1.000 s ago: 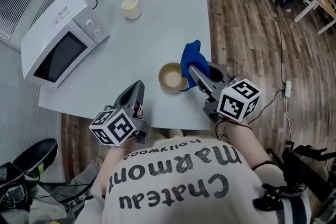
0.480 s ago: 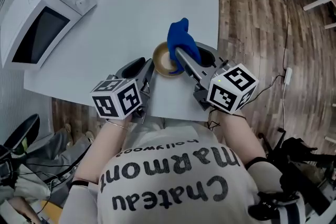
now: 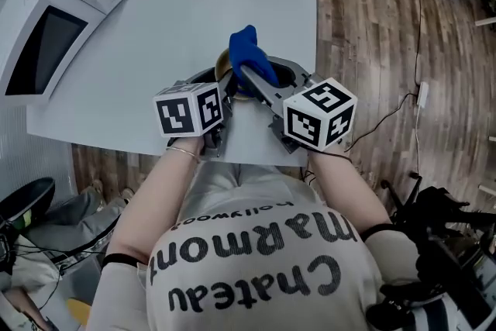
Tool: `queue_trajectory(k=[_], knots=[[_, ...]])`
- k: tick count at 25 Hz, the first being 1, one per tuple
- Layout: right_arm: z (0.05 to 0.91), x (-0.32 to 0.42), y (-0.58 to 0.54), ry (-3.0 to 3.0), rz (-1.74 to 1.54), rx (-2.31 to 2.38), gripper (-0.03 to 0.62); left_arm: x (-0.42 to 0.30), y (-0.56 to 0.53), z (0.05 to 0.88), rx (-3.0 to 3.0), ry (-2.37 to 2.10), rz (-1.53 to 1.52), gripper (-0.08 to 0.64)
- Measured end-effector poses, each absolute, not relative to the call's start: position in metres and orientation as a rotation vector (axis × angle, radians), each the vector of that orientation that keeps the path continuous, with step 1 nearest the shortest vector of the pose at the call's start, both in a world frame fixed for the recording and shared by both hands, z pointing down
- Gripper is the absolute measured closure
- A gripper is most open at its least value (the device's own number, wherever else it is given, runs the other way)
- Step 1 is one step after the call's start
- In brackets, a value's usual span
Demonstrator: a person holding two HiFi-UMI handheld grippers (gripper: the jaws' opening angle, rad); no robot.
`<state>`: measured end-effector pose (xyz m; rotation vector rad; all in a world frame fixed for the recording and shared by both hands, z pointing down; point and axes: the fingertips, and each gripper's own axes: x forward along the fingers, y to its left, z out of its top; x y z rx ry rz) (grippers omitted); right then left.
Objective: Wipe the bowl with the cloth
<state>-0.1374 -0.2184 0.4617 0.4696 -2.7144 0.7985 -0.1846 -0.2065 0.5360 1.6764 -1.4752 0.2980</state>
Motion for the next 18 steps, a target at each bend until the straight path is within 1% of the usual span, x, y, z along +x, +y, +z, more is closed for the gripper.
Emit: queue_trajectory(k=[3,4,5,7,10,15,18], knots=[[0.476,-0.139,-0.214,-2.675,0.815,0.478,0.526,-0.188,-0.209,0.541,1.664,-1.459,0.267,0.371],[0.479,-0.14,-0.213,-2.669,0.824,0.482,0.526,-0.187,-0.21,0.54,1.663,-1.449,0.251,0.418],[0.48,-0.139,-0.212,-2.667,0.835,0.484,0.526,-0.186,-0.211,0.539,1.667,-1.446,0.246,0.44],[0.481,-0.138,-0.21,-2.663,0.856,0.485,0.526,-0.183,-0.211,0.537,1.683,-1.475,0.283,0.511],[0.484,-0.135,-0.204,-2.631,0.856,0.472,0.526,-0.183,-0.208,0.527,1.712,-1.594,0.373,0.543],[0.482,-0.139,-0.186,-2.606,0.719,0.422,0.526,-0.184,-0.196,0.499,1.808,-1.788,0.528,0.547],[0.48,-0.14,-0.18,-2.572,0.637,0.406,0.526,-0.18,-0.189,0.49,1.859,-1.819,0.627,0.549]])
